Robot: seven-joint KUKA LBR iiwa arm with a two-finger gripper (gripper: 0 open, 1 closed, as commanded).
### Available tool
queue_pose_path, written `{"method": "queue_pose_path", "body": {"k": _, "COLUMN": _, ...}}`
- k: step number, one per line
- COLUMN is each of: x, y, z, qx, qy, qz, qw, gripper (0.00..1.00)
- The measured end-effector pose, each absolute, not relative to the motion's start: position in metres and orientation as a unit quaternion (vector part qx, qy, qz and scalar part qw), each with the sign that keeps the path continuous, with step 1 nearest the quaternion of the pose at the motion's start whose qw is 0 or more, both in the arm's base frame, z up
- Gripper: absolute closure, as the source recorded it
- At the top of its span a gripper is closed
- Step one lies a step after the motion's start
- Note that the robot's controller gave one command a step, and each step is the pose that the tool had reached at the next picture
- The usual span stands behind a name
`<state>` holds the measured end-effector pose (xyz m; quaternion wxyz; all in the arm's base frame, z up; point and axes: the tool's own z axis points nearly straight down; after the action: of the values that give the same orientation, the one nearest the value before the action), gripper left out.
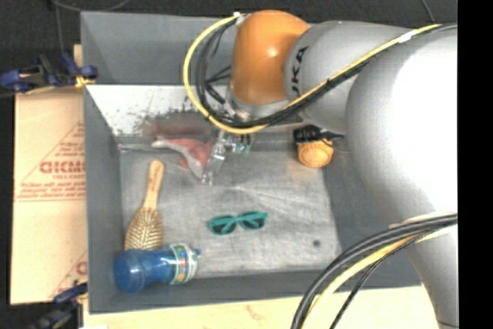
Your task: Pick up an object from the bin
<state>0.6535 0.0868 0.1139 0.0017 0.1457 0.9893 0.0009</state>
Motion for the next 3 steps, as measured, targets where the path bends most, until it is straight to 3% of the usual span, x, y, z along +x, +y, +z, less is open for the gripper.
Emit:
{"method": "queue_pose_path", "body": {"k": 1, "x": 0.6498, "y": 0.1024, "z": 0.0731, "qx": 0.153, "qy": 0.988, "qz": -0.001, "qw": 0.004, "gripper": 0.00}}
{"method": "queue_pose_path", "body": {"k": 2, "x": 0.6592, "y": 0.0939, "z": 0.0769, "qx": 0.190, "qy": 0.982, "qz": 0.005, "qw": 0.008, "gripper": 1.00}}
{"method": "queue_pose_path", "body": {"k": 3, "x": 0.6593, "y": 0.0939, "z": 0.0769, "qx": 0.190, "qy": 0.982, "qz": 0.005, "qw": 0.008, "gripper": 1.00}}
